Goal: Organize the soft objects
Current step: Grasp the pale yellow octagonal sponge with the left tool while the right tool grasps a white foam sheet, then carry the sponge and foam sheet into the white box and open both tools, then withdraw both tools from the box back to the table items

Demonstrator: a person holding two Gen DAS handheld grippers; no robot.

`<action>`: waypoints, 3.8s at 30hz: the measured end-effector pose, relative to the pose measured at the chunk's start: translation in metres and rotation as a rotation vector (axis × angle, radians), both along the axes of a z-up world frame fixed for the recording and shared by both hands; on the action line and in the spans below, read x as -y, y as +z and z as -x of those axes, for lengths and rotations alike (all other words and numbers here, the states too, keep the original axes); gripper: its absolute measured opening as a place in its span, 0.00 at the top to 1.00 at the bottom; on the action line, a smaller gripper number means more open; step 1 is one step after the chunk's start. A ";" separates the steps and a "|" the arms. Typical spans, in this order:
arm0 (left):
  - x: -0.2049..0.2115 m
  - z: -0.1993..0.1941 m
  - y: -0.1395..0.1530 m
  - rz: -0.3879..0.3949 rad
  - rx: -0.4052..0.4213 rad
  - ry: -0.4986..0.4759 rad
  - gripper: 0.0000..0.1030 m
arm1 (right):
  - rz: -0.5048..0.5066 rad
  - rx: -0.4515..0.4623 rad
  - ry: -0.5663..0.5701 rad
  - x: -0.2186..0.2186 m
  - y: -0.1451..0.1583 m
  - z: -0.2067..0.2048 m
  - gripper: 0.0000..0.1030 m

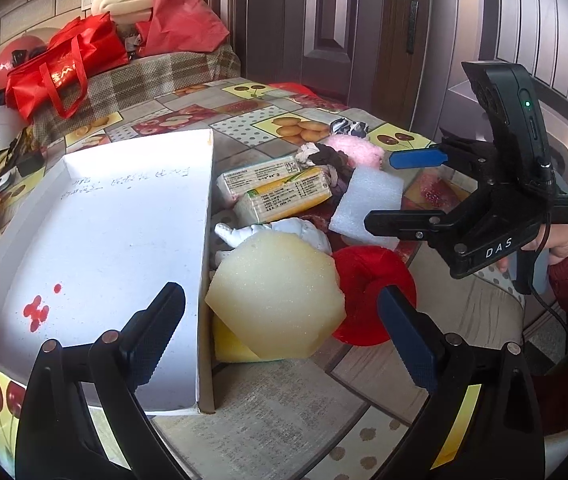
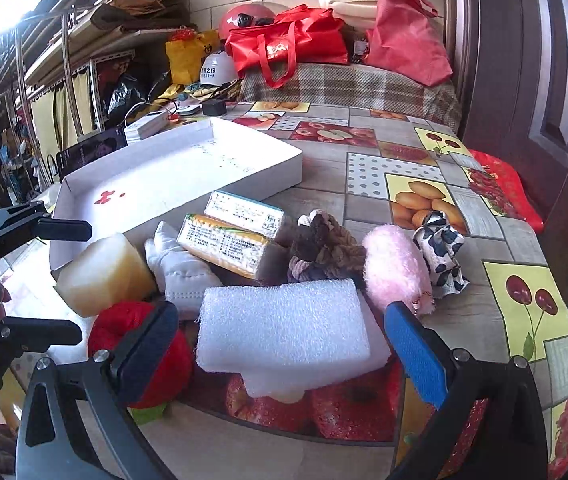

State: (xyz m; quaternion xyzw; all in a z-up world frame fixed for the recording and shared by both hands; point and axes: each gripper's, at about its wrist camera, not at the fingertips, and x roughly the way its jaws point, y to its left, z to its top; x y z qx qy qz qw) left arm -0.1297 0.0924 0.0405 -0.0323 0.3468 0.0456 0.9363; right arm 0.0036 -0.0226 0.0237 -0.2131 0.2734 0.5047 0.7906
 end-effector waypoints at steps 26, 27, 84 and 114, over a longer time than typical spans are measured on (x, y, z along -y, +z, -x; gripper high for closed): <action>-0.007 0.039 0.030 -0.107 0.377 0.168 0.40 | -0.444 0.146 -0.139 0.060 0.040 0.014 0.14; -0.008 0.043 0.032 -0.116 0.400 0.187 0.40 | -0.463 0.157 -0.143 0.061 0.041 0.016 0.14; -0.162 0.030 0.009 -0.106 0.248 0.482 0.40 | -0.369 0.003 -0.019 -0.130 0.019 0.079 0.14; -0.163 0.037 0.011 -0.133 0.264 0.570 0.00 | -0.347 -0.084 -0.165 -0.134 0.018 0.055 0.00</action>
